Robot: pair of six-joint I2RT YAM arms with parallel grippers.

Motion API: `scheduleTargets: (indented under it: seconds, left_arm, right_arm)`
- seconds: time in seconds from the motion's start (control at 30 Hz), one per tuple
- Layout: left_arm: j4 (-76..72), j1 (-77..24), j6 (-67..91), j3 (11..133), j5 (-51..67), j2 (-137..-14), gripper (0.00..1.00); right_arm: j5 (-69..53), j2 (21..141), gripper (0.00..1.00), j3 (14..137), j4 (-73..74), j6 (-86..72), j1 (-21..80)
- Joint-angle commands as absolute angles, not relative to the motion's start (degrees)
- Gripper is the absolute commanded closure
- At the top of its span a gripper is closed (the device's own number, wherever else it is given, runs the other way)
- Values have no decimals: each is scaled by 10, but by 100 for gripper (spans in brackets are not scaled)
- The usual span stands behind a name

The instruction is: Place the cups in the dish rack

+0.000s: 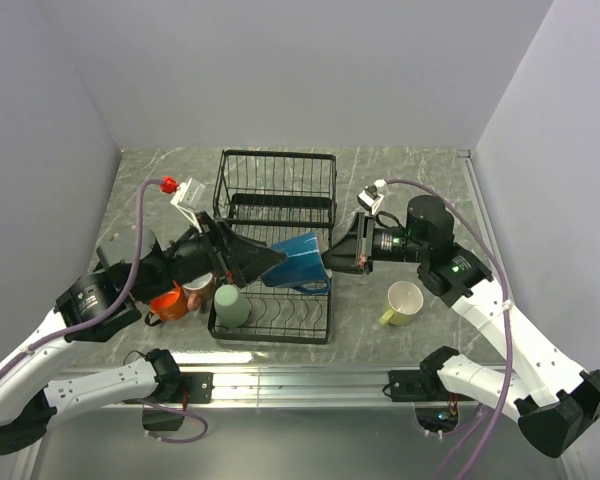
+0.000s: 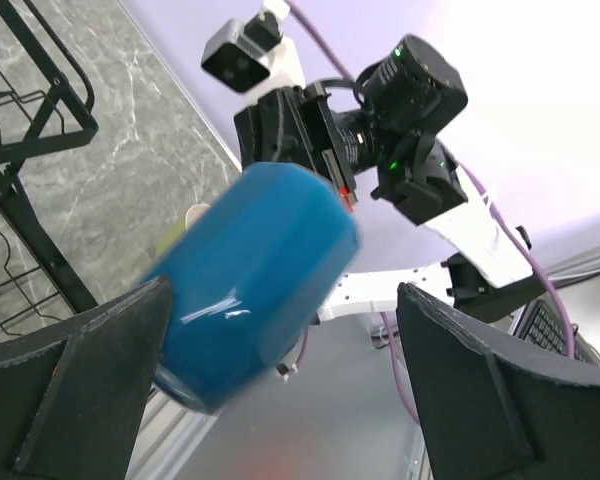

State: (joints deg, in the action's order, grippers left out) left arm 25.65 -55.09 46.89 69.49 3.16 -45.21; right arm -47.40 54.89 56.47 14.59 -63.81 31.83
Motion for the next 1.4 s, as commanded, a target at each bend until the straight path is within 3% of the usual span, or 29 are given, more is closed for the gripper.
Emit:
scheduleTargets:
  seconds: [0.0, 0.23, 0.7, 0.8, 0.9, 0.93, 1.03, 1.1, 1.17, 1.23, 1.37]
  left_arm:
    - [241, -550, 466, 693, 45, -444, 1]
    - [263, -550, 461, 694, 35, -451, 1]
    - [72, -550, 506, 638, 150, -477, 1]
    - [67, -550, 508, 641, 138, -477, 5]
    - [71, -551, 502, 648, 113, -466, 20]
    - [77, -550, 500, 650, 108, -460, 30]
    - [94, -550, 493, 657, 90, -447, 35]
    - [102, -550, 491, 657, 83, -443, 32]
    - [107, -550, 493, 662, 76, -442, 17]
    - [119, -551, 491, 671, 76, -449, 10]
    - [118, -550, 493, 670, 67, -449, 9]
  right_arm:
    - [-561, 529, 100, 569, -89, -775, 315]
    - [-573, 528, 100, 551, -187, -849, 315]
    - [-549, 555, 100, 497, -293, -899, 316]
    - [-551, 561, 100, 499, -301, -897, 316]
    - [-551, 558, 100, 497, -287, -885, 316]
    - [-551, 557, 100, 494, -284, -882, 316]
    - [-553, 550, 100, 479, -280, -879, 316]
    - [-555, 544, 100, 468, -274, -874, 316]
    - [-554, 537, 100, 454, -277, -874, 316]
    - [-554, 537, 100, 445, -294, -880, 316]
    - [-558, 545, 100, 440, -306, -888, 316]
